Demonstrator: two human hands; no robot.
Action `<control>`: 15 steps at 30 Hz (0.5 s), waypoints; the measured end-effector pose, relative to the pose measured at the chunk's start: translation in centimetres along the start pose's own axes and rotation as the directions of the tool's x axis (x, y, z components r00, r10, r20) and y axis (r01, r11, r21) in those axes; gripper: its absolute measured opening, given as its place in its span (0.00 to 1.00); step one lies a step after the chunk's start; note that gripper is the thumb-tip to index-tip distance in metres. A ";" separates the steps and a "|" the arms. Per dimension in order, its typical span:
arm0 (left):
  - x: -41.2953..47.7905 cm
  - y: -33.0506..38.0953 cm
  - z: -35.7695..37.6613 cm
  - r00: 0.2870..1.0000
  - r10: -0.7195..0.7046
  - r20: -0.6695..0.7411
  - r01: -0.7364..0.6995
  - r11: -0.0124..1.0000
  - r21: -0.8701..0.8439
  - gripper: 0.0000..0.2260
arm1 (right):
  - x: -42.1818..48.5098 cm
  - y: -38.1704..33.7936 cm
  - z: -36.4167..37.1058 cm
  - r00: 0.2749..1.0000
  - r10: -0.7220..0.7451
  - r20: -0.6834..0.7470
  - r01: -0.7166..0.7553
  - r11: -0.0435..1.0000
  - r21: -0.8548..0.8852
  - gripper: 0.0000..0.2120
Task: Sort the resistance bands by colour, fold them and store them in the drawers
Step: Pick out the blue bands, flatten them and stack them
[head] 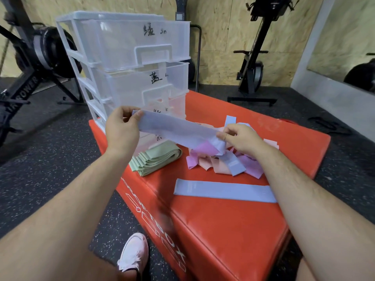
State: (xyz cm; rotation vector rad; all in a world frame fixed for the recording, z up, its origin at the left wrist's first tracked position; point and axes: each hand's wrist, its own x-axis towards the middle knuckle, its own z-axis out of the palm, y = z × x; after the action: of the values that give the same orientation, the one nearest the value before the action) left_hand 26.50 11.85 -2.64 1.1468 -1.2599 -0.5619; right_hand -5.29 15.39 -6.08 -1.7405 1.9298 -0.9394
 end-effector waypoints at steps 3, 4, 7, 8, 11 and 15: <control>0.0 -0.3 -0.1 1.000 -0.002 0.024 0.001 1.000 0.016 0.03 | -0.6 0.8 -0.2 0.996 -0.016 0.086 0.010 0.998 0.069 0.12; 0.0 -0.4 -0.1 0.999 0.001 0.036 -0.001 1.000 0.022 0.03 | -0.7 0.9 -0.3 0.997 -0.016 0.076 0.007 0.994 0.107 0.11; -0.1 -0.6 0.0 0.999 0.006 0.036 -0.007 0.999 0.037 0.03 | -1.0 0.5 -0.6 0.999 0.032 0.040 -0.040 0.975 0.218 0.12; -0.1 -0.6 0.0 0.999 0.007 0.033 -0.008 0.999 0.041 0.03 | -1.0 0.4 -0.8 0.998 0.044 0.036 -0.051 0.969 0.243 0.14; -0.2 -0.5 0.1 1.000 0.006 0.030 -0.008 0.999 0.044 0.04 | -1.4 -0.1 -1.0 0.997 0.069 0.032 -0.075 0.959 0.275 0.16; -0.5 -0.3 0.1 1.000 0.001 0.024 -0.002 0.999 0.038 0.04 | -1.5 -0.5 -2.3 0.976 0.097 0.195 -0.143 0.961 0.239 0.11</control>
State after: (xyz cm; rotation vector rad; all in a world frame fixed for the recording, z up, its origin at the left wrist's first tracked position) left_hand 26.32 12.11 -3.12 1.1732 -1.2965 -0.5542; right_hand -6.20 17.39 -4.34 -1.4913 1.6980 -0.9038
